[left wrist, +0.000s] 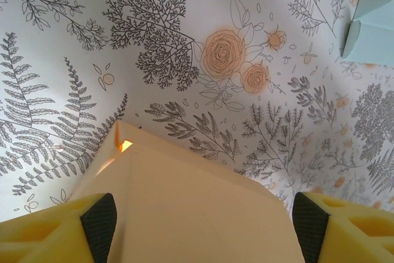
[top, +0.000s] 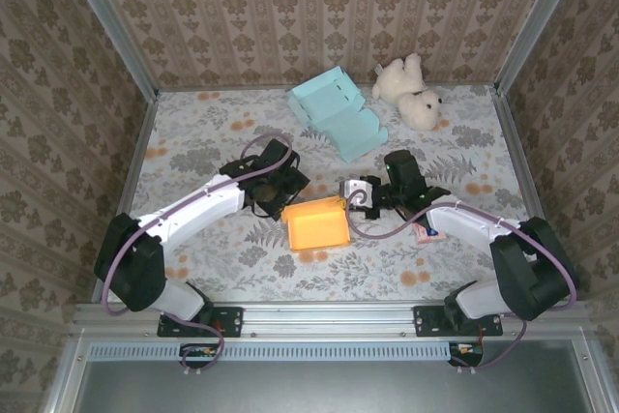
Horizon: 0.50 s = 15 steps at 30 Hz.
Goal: Fold the paper box
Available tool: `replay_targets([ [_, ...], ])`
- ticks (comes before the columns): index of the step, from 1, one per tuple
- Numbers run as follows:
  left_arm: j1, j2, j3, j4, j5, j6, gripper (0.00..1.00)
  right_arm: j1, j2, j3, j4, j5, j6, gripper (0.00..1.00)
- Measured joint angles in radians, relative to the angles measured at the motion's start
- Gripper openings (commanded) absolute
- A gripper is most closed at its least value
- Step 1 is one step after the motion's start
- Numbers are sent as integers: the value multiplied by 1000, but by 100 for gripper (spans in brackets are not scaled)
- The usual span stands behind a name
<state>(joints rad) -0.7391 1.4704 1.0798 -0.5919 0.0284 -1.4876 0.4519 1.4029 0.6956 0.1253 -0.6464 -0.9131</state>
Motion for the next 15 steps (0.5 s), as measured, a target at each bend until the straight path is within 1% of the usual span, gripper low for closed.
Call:
replay_targets([
  [15,-55,6,3,-47,-91,-59,77,82,-3,-34,7,135,0,13],
])
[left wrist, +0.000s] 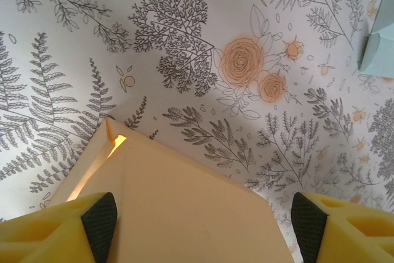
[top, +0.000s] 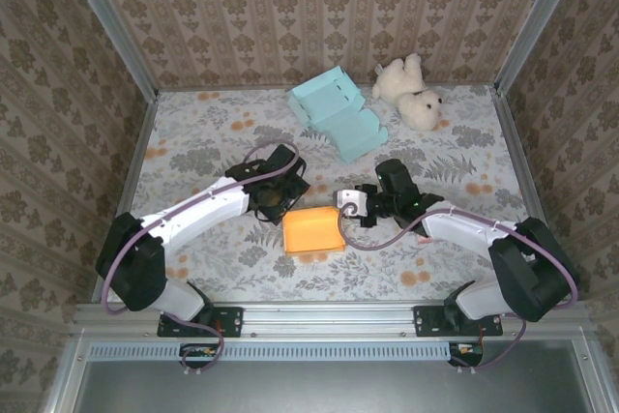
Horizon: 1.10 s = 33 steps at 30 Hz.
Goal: Fold the paper box
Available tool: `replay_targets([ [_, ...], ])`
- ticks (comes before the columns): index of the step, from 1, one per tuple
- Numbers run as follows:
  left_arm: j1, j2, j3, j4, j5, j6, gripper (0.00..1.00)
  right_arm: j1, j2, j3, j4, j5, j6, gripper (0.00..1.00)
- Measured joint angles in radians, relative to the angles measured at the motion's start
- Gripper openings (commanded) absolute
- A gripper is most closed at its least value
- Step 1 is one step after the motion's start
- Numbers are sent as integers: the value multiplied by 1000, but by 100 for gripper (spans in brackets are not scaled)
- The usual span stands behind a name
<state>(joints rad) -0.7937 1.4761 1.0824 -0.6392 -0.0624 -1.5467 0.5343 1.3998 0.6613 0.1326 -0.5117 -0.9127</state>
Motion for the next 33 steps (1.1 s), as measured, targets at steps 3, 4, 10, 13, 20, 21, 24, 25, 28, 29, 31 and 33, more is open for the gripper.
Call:
replay_targets([
  [3,-15,2,0,-15,-19,-13,77,17,0,0,3,27,0,13],
  [4,-20,4,0,-19,-25,-18,76,22,0,0,4,37,0,13],
  [10,-44,27,0,-27,-59,-29,76,40,7,0,19,83,1,13],
  [13,-45,33,0,-27,-65,-31,73,45,7,0,19,95,2,16],
  [20,-68,32,-56,1,-90,-32,71,62,-19,-21,-13,109,-6,27],
  [21,-72,28,-68,6,-94,-32,71,66,-27,-21,-22,110,-6,28],
  [24,-82,2,-117,29,-103,-43,71,79,-50,-21,-47,109,-10,32],
  [25,-84,-6,-130,39,-104,-48,71,82,-57,-21,-55,110,-12,34],
  [28,-84,-20,-158,59,-112,-58,71,86,-66,-21,-86,116,-21,45],
  [29,-84,-20,-163,65,-115,-59,71,86,-69,-21,-100,118,-27,48],
  [31,-84,-21,-167,69,-121,-63,71,87,-76,-21,-127,129,-27,51],
  [33,-84,-21,-168,72,-126,-66,71,89,-92,-21,-154,147,-29,54],
])
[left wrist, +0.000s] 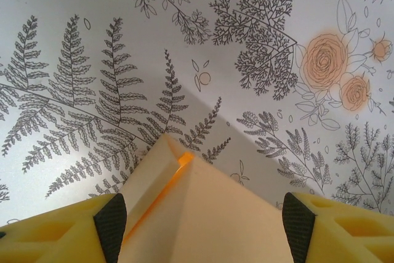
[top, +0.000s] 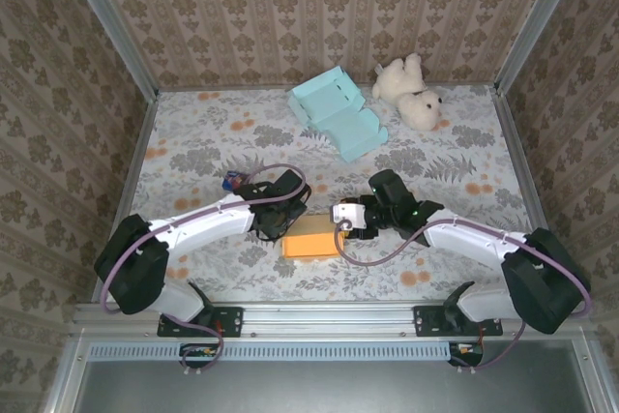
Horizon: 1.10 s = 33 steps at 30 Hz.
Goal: Fold the paper box
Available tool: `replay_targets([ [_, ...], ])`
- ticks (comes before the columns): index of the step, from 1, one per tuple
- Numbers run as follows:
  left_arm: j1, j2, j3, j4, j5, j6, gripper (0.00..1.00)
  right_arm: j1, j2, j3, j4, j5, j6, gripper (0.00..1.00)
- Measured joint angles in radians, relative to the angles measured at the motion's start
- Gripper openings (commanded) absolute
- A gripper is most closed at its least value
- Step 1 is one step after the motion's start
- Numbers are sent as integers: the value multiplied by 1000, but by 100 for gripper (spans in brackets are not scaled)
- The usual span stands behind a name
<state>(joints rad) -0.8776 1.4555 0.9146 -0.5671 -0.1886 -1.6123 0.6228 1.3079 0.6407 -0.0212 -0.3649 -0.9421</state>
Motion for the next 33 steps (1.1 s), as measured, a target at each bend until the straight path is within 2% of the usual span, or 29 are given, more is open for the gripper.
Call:
replay_targets([
  [3,-2,0,-1,2,-10,-4,70,0,-43,0,-31,31,1,58],
  [10,-13,-15,-6,4,-27,-7,70,-1,-175,0,-85,131,11,58],
  [15,-19,-43,-26,5,-44,-12,70,-1,-272,-2,-63,225,142,59],
  [21,-26,-72,-47,3,-63,-19,69,0,-356,0,35,357,573,55],
  [26,-27,-73,-51,2,-77,-19,69,23,-335,62,-25,465,994,53],
  [29,-32,-73,-51,0,-82,-20,69,71,-280,124,-83,509,1164,53],
  [33,-38,-73,-51,-1,-87,-26,69,153,-221,163,-150,568,1298,53],
])
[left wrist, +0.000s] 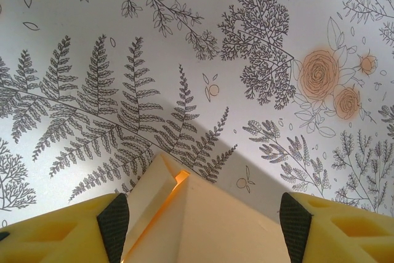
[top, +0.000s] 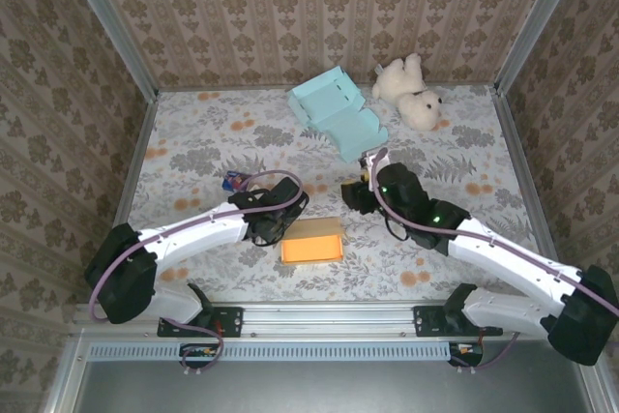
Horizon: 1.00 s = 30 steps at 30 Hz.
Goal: Fold the paper box
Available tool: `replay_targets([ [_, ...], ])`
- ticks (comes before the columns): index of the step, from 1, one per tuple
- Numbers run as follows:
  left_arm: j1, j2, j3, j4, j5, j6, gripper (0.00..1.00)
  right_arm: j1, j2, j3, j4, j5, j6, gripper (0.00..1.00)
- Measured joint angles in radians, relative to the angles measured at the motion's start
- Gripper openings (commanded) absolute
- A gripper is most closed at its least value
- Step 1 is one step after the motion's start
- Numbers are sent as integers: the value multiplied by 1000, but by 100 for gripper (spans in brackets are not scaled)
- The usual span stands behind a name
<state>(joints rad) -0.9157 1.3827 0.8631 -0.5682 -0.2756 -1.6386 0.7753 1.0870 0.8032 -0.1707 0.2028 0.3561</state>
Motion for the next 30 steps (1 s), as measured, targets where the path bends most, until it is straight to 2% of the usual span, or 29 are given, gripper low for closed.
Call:
replay_targets([
  [5,-1,0,-1,0,-11,-7,68,101,36,2,-66,90,98,54],
  [14,-13,12,-25,2,-25,-21,68,253,127,-3,-94,249,165,56],
  [21,-18,21,-61,20,-39,-38,67,309,185,-119,-25,338,218,56],
  [30,-21,38,-91,36,-61,-44,67,314,319,-190,85,361,274,56],
])
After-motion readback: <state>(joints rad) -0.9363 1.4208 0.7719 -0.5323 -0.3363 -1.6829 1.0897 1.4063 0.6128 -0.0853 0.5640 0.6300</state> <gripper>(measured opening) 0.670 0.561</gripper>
